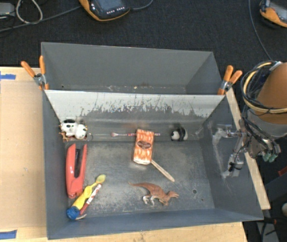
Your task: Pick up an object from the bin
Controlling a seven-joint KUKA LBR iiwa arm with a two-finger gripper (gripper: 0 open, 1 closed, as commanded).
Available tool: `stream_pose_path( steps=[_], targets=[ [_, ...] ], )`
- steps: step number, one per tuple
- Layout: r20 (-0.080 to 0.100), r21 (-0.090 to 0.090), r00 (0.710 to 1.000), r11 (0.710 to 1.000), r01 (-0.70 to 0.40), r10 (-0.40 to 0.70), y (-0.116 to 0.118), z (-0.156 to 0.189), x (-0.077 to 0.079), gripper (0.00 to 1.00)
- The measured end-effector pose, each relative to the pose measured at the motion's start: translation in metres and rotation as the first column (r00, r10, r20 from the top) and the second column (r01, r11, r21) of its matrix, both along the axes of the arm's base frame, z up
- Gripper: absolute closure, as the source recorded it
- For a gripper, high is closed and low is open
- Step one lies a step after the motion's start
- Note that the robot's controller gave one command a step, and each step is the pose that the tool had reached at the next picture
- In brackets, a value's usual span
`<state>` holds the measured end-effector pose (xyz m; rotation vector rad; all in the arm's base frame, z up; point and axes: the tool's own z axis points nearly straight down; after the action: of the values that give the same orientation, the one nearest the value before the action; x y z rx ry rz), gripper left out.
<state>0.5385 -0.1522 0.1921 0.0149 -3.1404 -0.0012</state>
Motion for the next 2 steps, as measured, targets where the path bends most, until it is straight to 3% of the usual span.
stream_pose_path(
  steps=[1,2],
  targets=[
    [0.000,0.000,1.000,1.000,0.000,0.000,0.000,0.000,0.000,0.00],
    [0.003,-0.001,1.000,1.000,-0.019,0.019,0.030,-0.059,-0.052,0.00]
  ],
)
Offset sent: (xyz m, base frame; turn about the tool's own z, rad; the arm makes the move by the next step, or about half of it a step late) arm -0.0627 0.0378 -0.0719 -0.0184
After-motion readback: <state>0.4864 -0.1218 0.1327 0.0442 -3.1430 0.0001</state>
